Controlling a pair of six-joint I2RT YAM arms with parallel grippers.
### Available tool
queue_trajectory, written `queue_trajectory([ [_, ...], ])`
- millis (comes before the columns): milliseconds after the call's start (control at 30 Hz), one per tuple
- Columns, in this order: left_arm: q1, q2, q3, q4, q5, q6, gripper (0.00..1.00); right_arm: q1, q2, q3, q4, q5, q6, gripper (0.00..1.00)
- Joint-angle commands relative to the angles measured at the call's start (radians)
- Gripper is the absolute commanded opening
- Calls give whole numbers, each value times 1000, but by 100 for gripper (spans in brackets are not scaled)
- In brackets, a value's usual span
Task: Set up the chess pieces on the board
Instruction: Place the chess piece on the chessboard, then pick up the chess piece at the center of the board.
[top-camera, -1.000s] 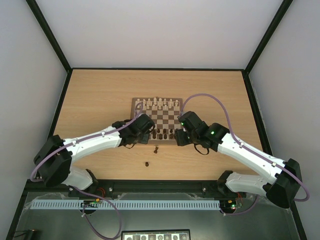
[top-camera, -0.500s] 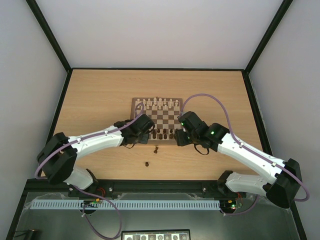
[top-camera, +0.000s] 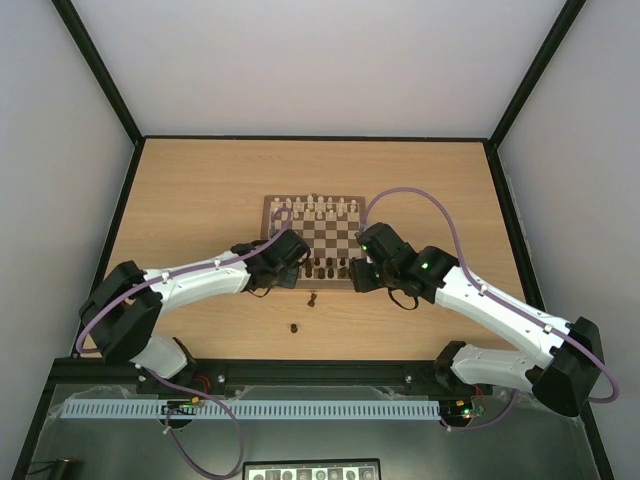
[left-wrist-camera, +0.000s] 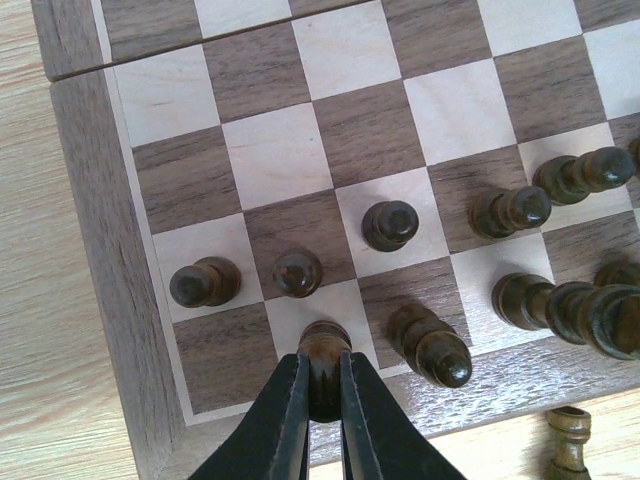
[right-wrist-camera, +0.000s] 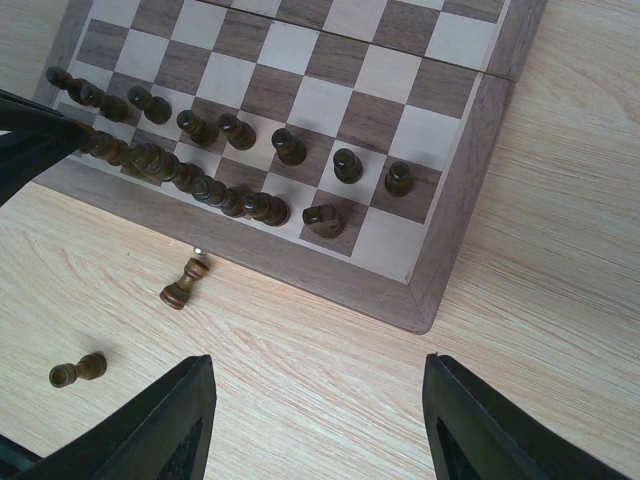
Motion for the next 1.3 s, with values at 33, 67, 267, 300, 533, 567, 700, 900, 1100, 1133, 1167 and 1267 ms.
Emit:
queue_trajectory([
  [33,6,19,-20,18,-4,8,7,-3,3,-9,-30,-9,-9,58],
  [67,8,19,-19,19,-2,8,8,-2,3,-10,-30,-8,-9,58],
  [267,8,13,-13,6,4,8,31,-3,8,-11,-30,-10,-10,58],
  [300,8,4,-11,0,4,8,33,-3,9,-10,-31,-10,-10,58],
  [533,-5,-99,14,-59,18,-3,43,-3,12,-10,-30,-9,-9,58],
  [567,-13,-118,22,-70,16,-5,43,-4,12,-11,-29,-8,-9,58],
  [700,-40,-218,52,-137,-15,-17,44,-3,19,-9,-30,-14,-10,58],
  [900,-41,-369,64,-207,-35,-28,46,-3,37,-5,-34,-8,-6,58],
  [1100,-41,-482,70,-223,-15,-37,51,-3,37,-2,-38,-1,1,58],
  [1133,-42,-501,68,-223,-12,-39,55,-2,36,-2,-40,-1,2,58],
  [1167,-42,-518,63,-221,-7,-40,58,-3,37,1,-42,-1,3,58],
  [1267,-42,-569,45,-209,10,-38,70,-2,36,7,-43,-8,10,58],
])
